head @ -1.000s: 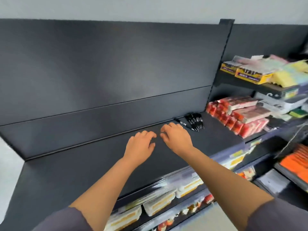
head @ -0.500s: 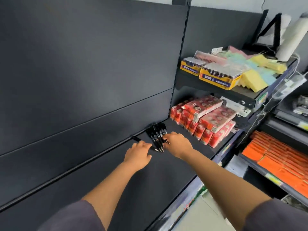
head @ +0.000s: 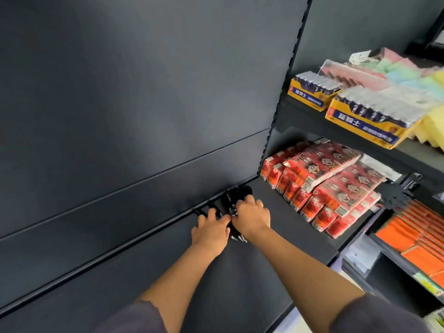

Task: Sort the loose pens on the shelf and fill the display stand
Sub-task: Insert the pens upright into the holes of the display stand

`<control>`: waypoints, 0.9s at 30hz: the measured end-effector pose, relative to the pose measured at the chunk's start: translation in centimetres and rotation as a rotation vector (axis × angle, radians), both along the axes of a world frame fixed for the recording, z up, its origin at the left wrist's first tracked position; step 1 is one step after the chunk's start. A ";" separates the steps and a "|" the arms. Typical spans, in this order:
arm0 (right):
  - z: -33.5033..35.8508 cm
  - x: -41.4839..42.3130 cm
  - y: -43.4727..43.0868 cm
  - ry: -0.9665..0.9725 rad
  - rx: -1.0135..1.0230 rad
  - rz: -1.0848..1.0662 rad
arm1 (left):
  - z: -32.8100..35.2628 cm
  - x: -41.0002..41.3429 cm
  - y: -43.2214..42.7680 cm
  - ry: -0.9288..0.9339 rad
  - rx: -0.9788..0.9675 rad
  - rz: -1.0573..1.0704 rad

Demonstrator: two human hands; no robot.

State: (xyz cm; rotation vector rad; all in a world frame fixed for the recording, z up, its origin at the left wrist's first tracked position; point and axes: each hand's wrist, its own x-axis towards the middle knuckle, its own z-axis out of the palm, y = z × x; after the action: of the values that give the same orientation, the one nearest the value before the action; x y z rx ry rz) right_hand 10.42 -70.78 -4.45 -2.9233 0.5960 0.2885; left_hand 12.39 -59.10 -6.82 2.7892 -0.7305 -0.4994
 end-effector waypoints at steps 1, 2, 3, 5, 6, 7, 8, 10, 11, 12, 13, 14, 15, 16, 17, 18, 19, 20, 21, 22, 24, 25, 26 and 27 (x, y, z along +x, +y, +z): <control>-0.2 0.3 0.2 0.005 -0.028 0.017 | 0.0 0.1 0.2 -0.020 -0.016 0.016; -0.5 0.4 0.5 0.011 -0.056 0.049 | 0.0 0.0 0.5 -0.043 -0.024 0.034; -0.8 0.5 0.8 0.014 -0.083 0.088 | 0.0 -0.1 1.0 -0.068 -0.023 0.053; -1.4 0.5 1.6 0.026 -0.129 0.192 | -0.4 -0.6 2.0 -0.107 -0.016 0.107; -1.6 0.4 2.0 0.032 -0.141 0.241 | -0.4 -1.0 2.5 -0.119 -0.018 0.134; -1.8 0.3 2.4 0.031 -0.146 0.286 | -0.4 -1.4 3.0 -0.120 -0.023 0.167; -1.8 0.2 2.8 0.020 -0.148 0.320 | -0.4 -1.8 3.5 -0.115 -0.033 0.204; -1.6 -0.2 3.1 -0.003 -0.135 0.362 | -0.3 -2.6 4.3 -0.087 -0.066 0.307; -1.3 -0.4 3.1 0.001 -0.117 0.371 | -0.2 -2.9 4.7 -0.066 -0.080 0.357; -1.0 -0.7 3.0 0.009 -0.094 0.377 | 0.0 -3.5 5.0 -0.033 -0.097 0.405; -0.7 -1.0 2.9 0.010 -0.074 0.372 | 0.1 -3.9 5.3 0.014 -0.127 0.442; -0.4 -1.2 2.8 0.005 -0.057 0.362 | 0.2 -4.3 5.6 0.072 -0.182 0.485; 0.0 -1.6 2.9 -0.008 -0.035 0.362 | 0.3 -4.8 6.0 0.131 -0.259 0.549; 0.3 -1.8 2.9 -0.025 0.001 0.356 | 0.6 -5.3 6.4 0.178 -0.354 0.626; 0.7 -2.1 3.4 -0.036 0.059 0.350 | 0.9 -5.9 7.1 0.211 -0.460 0.726; 1.2 -2.3 4.0 -0.041 0.138 0.336 | 1.3 -6.6 7.7 0.241 -0.584 0.834; 1.6 -2.4 4.7 -0.033 0.245 0.319 | 1.8 -7.2 8.3 0.274 -0.731 0.934; 2.2 -2.7 6.0 -0.024 0.381 0.316 | 2.6 -8.3 9.1 0.303 -0.893 1.021; 2.8 -3.1 7.3 -0.019 0.541 0.307 | 3.3 -9.2 9.9 0.319 -1.039 1.089; 3.5 -3.6 9.1 -0.006 0.704 0.309 | 4.0 -10.2 11.1 0.307 -1.150 1.141; 5.0 -4.8 12.3 0.044 0.968 0.336 | 5.4 -11.7 13.5 0.263 -1.294 1.190; 5.8 -5.6 14.3 0.083 1.062 0.378 | 6.1 -12.6 15.0 0.228 -1.356 1.210; 6.7 -6.3 16.1 0.126 1.133 0.418 | 6.8 -13.3 16.3 0.195 -1.416 1.221; 7.4 -7.1 18.2 0.172 1.182 0.459 | 7.5 -14.2 18.0 0.140 -1.470 1.236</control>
State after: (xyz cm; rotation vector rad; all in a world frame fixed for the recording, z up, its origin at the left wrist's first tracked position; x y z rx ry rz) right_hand 3.29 -52.54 2.97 -1.8291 -0.2276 0.6602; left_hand -1.77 -41.11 0.63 1.2947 0.5605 0.1273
